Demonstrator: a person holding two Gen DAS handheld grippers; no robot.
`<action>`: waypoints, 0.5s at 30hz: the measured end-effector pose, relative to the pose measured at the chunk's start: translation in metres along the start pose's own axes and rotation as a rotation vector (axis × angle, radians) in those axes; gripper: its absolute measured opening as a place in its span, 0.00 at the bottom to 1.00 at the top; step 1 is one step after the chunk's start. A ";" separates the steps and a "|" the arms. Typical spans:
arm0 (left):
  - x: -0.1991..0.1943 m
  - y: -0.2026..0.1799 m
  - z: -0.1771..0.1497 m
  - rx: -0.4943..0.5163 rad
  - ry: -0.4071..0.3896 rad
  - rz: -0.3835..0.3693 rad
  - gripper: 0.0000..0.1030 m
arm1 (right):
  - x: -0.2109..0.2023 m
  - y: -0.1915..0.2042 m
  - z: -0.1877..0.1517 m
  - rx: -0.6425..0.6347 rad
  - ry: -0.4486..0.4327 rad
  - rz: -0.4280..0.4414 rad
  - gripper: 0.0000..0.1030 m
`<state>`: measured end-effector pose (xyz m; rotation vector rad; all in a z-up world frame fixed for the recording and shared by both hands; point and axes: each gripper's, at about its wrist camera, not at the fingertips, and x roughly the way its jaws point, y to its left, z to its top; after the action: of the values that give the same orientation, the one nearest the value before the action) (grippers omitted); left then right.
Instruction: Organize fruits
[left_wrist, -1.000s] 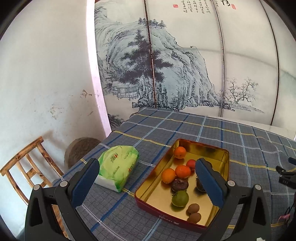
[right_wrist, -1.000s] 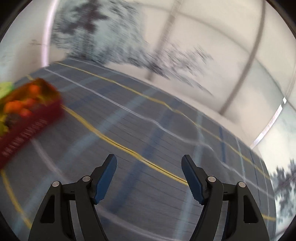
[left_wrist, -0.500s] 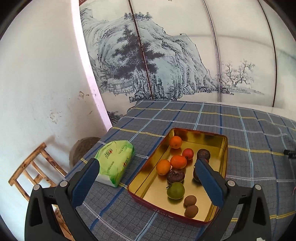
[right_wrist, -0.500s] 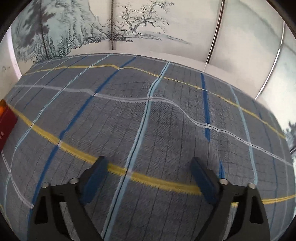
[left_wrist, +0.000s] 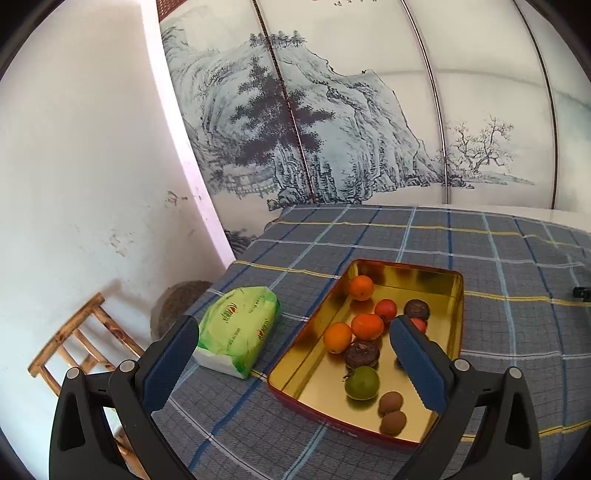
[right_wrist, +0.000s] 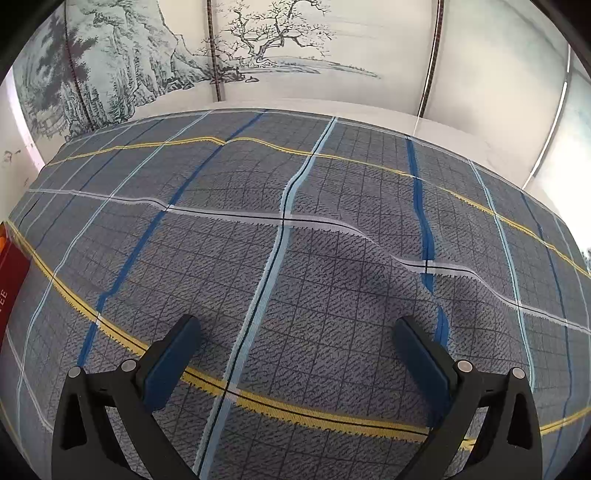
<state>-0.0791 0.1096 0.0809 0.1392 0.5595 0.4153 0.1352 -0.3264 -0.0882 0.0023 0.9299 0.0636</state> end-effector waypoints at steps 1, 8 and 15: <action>-0.001 0.002 0.001 -0.006 0.001 -0.008 1.00 | 0.000 0.000 0.000 0.000 0.000 0.000 1.00; -0.009 0.003 0.005 -0.026 0.005 -0.059 1.00 | 0.000 0.000 0.000 0.000 0.001 0.000 1.00; -0.014 0.007 0.007 -0.021 0.015 -0.048 1.00 | 0.000 0.000 0.000 0.000 0.001 0.000 1.00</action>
<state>-0.0885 0.1105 0.0950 0.1027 0.5717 0.3754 0.1350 -0.3261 -0.0879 0.0025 0.9307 0.0636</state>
